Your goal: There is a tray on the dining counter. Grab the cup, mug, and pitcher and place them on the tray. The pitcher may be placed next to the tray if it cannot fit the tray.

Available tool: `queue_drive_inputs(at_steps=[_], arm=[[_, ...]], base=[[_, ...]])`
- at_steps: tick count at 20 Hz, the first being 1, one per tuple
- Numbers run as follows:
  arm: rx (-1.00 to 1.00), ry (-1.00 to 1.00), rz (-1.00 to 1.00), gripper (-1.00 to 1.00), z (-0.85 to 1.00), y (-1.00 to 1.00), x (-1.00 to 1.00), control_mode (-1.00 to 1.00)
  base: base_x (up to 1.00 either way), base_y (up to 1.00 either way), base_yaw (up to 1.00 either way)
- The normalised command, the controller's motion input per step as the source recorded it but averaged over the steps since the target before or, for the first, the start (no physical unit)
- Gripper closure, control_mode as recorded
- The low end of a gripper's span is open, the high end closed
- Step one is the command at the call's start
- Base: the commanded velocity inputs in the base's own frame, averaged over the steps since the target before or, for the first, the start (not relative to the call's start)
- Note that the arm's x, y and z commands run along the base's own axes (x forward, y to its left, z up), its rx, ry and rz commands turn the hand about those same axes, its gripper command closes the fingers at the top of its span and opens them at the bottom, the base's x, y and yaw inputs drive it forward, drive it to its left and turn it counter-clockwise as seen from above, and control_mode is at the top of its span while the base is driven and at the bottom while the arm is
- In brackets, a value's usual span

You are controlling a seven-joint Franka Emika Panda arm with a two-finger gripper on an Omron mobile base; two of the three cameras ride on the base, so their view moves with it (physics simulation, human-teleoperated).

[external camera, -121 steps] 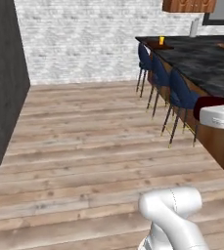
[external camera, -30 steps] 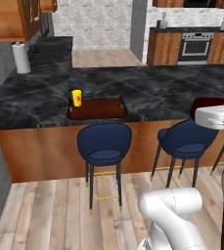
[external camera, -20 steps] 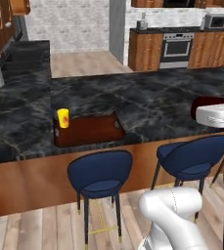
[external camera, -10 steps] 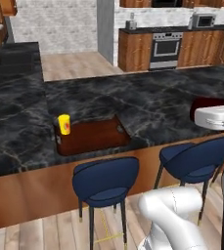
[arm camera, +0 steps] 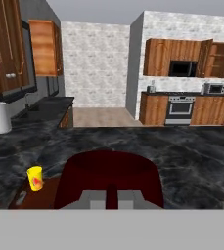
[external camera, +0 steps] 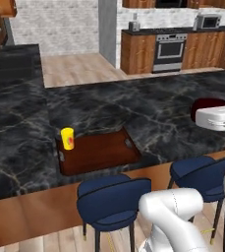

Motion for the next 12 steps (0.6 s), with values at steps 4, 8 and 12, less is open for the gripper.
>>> queue_drive_inputs(at_steps=[4, 8, 12], arm=[[0.0, 0.0, 0.0, 1.0, 0.0, 0.0, 0.0, 1.0], [0.0, 0.0, 0.0, 1.0, 0.0, 0.0, 0.0, 1.0], [0.0, 0.0, 0.0, 1.0, 0.0, 0.0, 0.0, 1.0]], base=[[0.68, 0.0, 0.0], [0.41, 0.07, 0.0], [0.23, 0.06, 0.0]])
